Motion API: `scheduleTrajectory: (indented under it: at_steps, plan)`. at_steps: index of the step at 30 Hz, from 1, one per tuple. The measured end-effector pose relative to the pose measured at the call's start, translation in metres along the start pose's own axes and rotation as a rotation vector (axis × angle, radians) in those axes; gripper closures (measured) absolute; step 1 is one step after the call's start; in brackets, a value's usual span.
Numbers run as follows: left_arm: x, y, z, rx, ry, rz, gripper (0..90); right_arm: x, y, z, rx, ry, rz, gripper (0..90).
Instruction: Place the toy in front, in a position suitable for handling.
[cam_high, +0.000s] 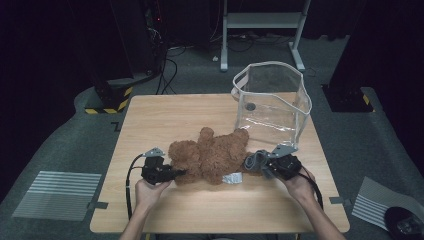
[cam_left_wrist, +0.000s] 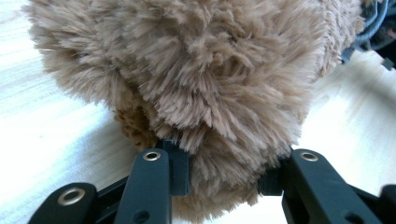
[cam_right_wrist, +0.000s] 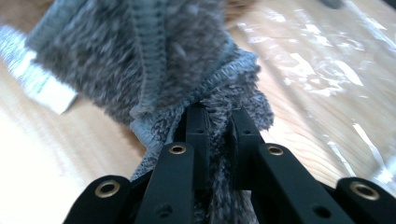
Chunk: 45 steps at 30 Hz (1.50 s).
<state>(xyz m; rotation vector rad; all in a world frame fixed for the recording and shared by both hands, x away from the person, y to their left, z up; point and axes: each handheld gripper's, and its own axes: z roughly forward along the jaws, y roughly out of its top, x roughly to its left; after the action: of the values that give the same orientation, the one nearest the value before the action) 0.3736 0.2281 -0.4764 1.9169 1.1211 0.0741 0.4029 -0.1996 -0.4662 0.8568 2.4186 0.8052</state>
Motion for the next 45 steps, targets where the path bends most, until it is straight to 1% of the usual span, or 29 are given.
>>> scheduleTrajectory:
  at_steps: [2, 4, 5, 6, 7, 9, 10, 11, 13, 15, 17, 19, 22, 23, 24, 25, 26, 28, 29, 31, 32, 33, 35, 37, 39, 41, 43, 44, 45]
  plan:
    - [0.001, 0.001, 0.0, 0.004, -0.001, -0.009, 63.0, -0.008, 0.0, -0.007, -0.038, -0.018, 0.05, 81.3]
    - [0.002, 0.003, -0.001, -0.005, 0.009, -0.017, 57.9, -0.013, 0.007, -0.01, -0.076, -0.042, 0.068, 81.2]
    - [0.002, 0.003, -0.002, -0.007, 0.018, -0.014, 54.5, -0.015, 0.015, -0.009, -0.091, -0.047, 0.075, 81.2]
    - [0.001, 0.004, -0.003, -0.014, 0.043, -0.006, 50.5, -0.016, 0.019, -0.008, -0.096, -0.051, 0.073, 81.2]
    - [0.0, 0.005, -0.003, -0.018, 0.053, -0.007, 43.4, -0.016, 0.028, -0.002, -0.097, -0.056, 0.078, 81.2]
    - [-0.001, 0.006, -0.005, -0.031, 0.08, -0.005, 34.4, -0.017, 0.036, 0.008, -0.087, -0.046, 0.087, 81.2]
    - [-0.002, 0.007, -0.007, -0.053, 0.094, -0.004, 30.6, -0.017, 0.038, 0.013, -0.079, -0.032, 0.088, 81.2]
    - [-0.002, 0.008, -0.009, -0.065, 0.1, -0.003, 26.2, -0.014, 0.041, 0.023, -0.052, -0.007, 0.082, 81.2]
    - [-0.003, 0.013, -0.011, -0.088, 0.117, 0.002, 21.5, -0.008, 0.041, 0.035, -0.015, 0.011, 0.05, 81.1]
    - [-0.004, 0.018, -0.01, -0.102, 0.124, 0.004, 20.0, -0.003, 0.038, 0.043, 0.025, 0.032, 0.034, 81.2]
    - [-0.005, 0.024, -0.007, -0.093, 0.128, 0.012, 19.7, -0.003, 0.033, 0.048, 0.061, 0.037, 0.029, 81.2]
    - [-0.005, 0.028, -0.003, -0.088, 0.138, 0.012, 19.4, -0.007, 0.029, 0.048, 0.075, 0.042, 0.044, 81.2]
    - [-0.004, 0.03, -0.001, -0.078, 0.147, 0.002, 22.2, -0.012, 0.026, 0.046, 0.103, 0.007, 0.051, 81.2]
    - [-0.004, 0.03, 0.0, -0.073, 0.142, 0.002, 24.3, -0.016, 0.025, 0.045, 0.102, -0.014, 0.065, 81.2]
    - [-0.004, 0.03, 0.0, -0.065, 0.136, 0.012, 25.9, -0.02, 0.024, 0.043, 0.086, -0.02, 0.089, 81.2]
    - [-0.003, 0.029, 0.0, -0.061, 0.132, 0.01, 27.0, -0.024, 0.024, 0.04, 0.058, -0.017, 0.124, 81.2]
    - [-0.003, 0.029, 0.0, -0.059, 0.129, 0.011, 27.2, -0.026, 0.025, 0.037, 0.037, -0.014, 0.142, 81.2]
    - [-0.003, 0.029, 0.001, -0.056, 0.116, 0.006, 28.0, -0.026, 0.028, 0.034, -0.01, -0.005, 0.162, 81.2]
    - [-0.003, 0.029, 0.001, -0.052, 0.114, 0.006, 28.2, -0.024, 0.03, 0.034, -0.024, 0.012, 0.161, 81.1]
    - [-0.004, 0.028, 0.002, -0.045, 0.107, 0.012, 28.4, -0.016, 0.036, 0.039, -0.036, 0.064, 0.135, 81.0]
    - [-0.004, 0.028, 0.002, -0.044, 0.106, 0.015, 28.7, -0.01, 0.039, 0.045, -0.009, 0.098, 0.103, 80.9]
    - [-0.005, 0.027, 0.002, -0.038, 0.102, 0.018, 28.9, -0.005, 0.04, 0.05, 0.014, 0.113, 0.077, 81.0]
    - [-0.006, 0.024, 0.001, -0.025, 0.098, 0.028, 29.8, 0.006, 0.039, 0.059, 0.062, 0.137, -0.001, 81.0]
    - [-0.008, 0.02, 0.0, -0.011, 0.087, 0.033, 30.7, 0.009, 0.035, 0.057, 0.088, 0.158, -0.031, 81.1]
    - [-0.01, 0.015, -0.002, 0.008, 0.076, 0.04, 31.5, 0.011, 0.028, 0.052, 0.107, 0.172, -0.042, 81.2]
    - [-0.012, 0.009, -0.005, 0.016, 0.068, 0.045, 31.9, 0.013, 0.022, 0.047, 0.126, 0.18, -0.079, 81.2]
    - [-0.012, 0.007, -0.009, -0.007, 0.084, 0.043, 31.0, 0.012, 0.015, 0.04, 0.134, 0.179, -0.09, 81.2]
    - [-0.009, 0.008, -0.013, -0.037, 0.092, 0.023, 29.6, 0.009, 0.012, 0.036, 0.12, 0.175, -0.079, 81.2]
    - [-0.008, 0.009, -0.014, -0.054, 0.097, 0.012, 27.6, 0.004, 0.01, 0.029, 0.099, 0.158, -0.036, 81.2]
